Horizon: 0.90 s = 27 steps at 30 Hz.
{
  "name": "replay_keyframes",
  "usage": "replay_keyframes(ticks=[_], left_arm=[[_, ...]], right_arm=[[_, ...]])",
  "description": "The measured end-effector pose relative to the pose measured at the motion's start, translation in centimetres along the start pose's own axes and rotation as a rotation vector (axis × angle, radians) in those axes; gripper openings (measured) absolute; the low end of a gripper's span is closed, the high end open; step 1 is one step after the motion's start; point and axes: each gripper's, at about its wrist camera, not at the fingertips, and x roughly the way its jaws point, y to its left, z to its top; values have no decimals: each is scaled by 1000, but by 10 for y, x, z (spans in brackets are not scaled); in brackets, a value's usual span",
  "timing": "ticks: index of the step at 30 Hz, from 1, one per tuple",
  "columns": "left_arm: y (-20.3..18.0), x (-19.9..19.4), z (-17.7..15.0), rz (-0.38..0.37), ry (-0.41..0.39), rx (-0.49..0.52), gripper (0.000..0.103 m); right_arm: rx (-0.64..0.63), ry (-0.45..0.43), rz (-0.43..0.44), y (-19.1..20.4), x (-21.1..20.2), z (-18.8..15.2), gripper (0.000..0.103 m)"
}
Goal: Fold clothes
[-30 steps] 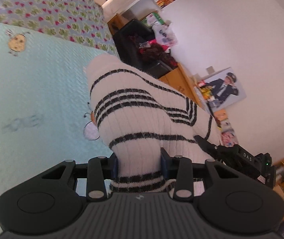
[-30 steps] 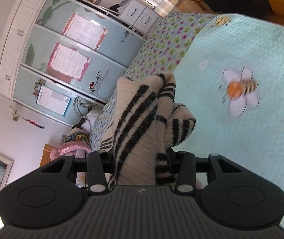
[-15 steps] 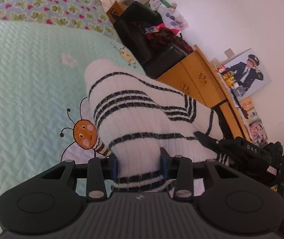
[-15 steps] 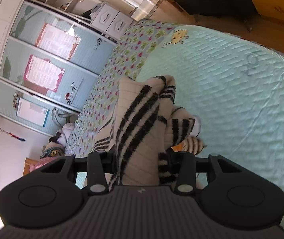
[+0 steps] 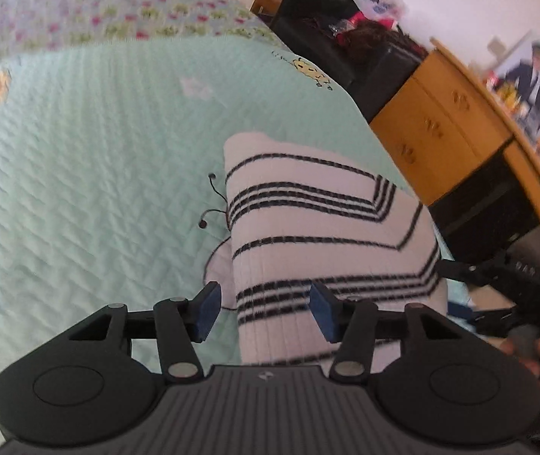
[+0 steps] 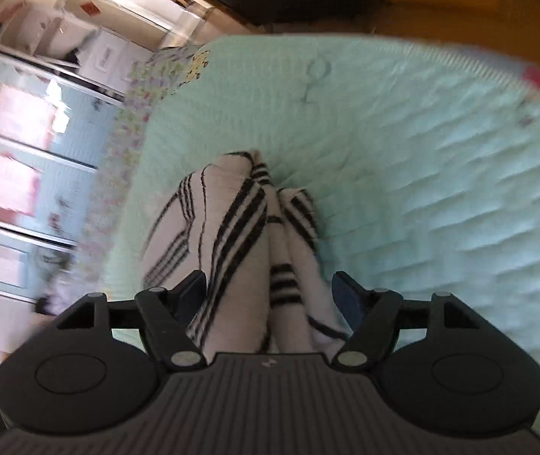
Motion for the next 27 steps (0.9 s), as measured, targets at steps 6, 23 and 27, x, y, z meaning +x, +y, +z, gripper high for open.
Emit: replay_keyframes(ticks=[6,23,27], left_arm=[[-50,-31,9,152,74,136,58],[-89,-131,58,254,-22,223,64],[-88,-132,61,256,-13,215,64]], right_arm=[[-205,2,-294,81,-47,-13,74],[-463,-45,-394,228,-113,-47,74],[-486,-57,-401,240,-113,-50,74]])
